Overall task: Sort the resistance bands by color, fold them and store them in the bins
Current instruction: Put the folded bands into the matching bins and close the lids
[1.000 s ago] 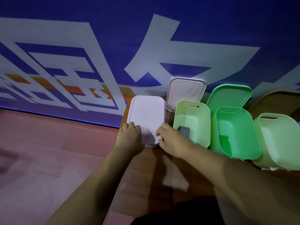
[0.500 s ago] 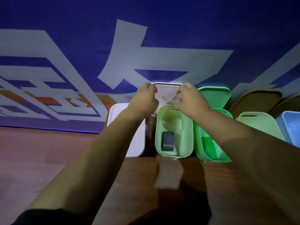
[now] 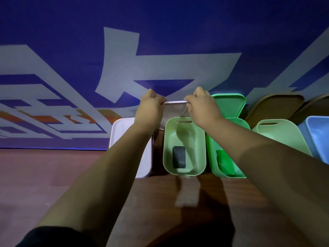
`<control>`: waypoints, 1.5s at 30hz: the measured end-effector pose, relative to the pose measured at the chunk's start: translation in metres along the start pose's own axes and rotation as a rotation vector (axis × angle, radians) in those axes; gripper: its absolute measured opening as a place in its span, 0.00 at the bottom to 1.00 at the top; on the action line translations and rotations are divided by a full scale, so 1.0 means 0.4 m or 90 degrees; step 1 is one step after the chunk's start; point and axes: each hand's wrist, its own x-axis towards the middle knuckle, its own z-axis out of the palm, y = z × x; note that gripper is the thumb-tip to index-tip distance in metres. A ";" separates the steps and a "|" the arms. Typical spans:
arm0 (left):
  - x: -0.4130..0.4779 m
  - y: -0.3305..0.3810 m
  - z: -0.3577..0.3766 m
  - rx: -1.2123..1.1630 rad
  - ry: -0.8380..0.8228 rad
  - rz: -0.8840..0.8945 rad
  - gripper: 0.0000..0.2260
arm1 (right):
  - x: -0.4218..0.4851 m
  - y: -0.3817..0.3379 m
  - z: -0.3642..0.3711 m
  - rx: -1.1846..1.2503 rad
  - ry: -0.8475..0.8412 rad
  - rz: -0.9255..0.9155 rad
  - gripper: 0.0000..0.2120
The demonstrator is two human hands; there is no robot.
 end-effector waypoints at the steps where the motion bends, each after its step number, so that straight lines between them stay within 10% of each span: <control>1: -0.006 0.003 -0.002 -0.025 0.007 -0.010 0.10 | -0.003 0.002 -0.002 0.004 0.018 -0.004 0.11; 8: -0.114 0.023 -0.027 -0.077 0.035 0.051 0.10 | -0.128 0.025 -0.053 0.064 0.079 -0.040 0.10; 21: -0.474 -0.014 0.111 0.085 -0.126 0.160 0.04 | -0.500 0.037 0.102 0.088 -0.154 -0.033 0.08; 45: -0.546 0.065 0.150 0.247 -0.190 0.041 0.10 | -0.518 0.062 0.149 0.123 -0.209 -0.043 0.09</control>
